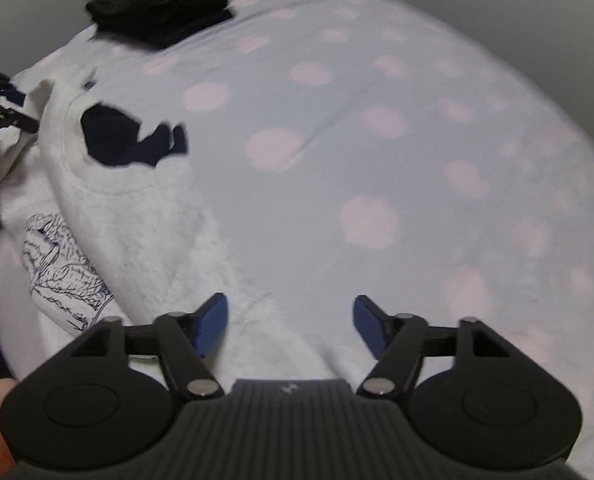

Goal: Fold clothes
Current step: 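Lift the sweatshirt with both grippers and shake it out in the air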

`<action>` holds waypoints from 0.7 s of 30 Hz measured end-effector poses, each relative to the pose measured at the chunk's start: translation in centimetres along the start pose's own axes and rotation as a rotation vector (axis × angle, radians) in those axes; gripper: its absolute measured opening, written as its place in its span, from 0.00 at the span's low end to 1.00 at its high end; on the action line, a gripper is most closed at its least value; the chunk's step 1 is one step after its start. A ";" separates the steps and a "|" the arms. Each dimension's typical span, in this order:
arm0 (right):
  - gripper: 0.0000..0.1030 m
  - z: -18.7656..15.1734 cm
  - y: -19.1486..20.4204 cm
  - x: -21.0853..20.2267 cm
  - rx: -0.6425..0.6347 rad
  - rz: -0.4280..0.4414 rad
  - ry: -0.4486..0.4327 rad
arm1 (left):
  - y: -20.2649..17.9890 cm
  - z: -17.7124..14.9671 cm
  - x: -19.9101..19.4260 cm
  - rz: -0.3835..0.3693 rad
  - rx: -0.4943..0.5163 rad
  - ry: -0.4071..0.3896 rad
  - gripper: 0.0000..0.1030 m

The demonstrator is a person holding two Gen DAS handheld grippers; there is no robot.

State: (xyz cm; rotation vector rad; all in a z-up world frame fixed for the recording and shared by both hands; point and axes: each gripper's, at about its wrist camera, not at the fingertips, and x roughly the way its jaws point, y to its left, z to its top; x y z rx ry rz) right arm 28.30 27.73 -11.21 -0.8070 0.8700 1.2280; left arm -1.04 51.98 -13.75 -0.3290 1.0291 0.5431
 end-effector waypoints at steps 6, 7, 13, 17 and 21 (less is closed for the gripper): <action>0.67 -1.7 -2.8 3.5 0.150 0.195 0.108 | 0.4 0.3 0.4 0.005 -0.041 0.027 0.54; 0.62 -2.0 -3.1 3.2 0.170 0.220 0.105 | 0.5 0.3 0.5 0.006 -0.048 0.032 0.40; 0.09 -3.5 -3.1 0.8 0.214 0.293 0.070 | 0.9 0.5 0.4 0.023 -0.092 0.048 0.07; 0.04 -4.3 -1.0 -2.4 0.150 0.278 0.016 | 1.3 0.3 -1.8 0.081 -0.132 0.015 0.03; 0.03 -4.8 1.9 -6.2 0.081 0.112 -0.062 | 1.4 0.1 -4.7 0.124 -0.164 -0.035 0.03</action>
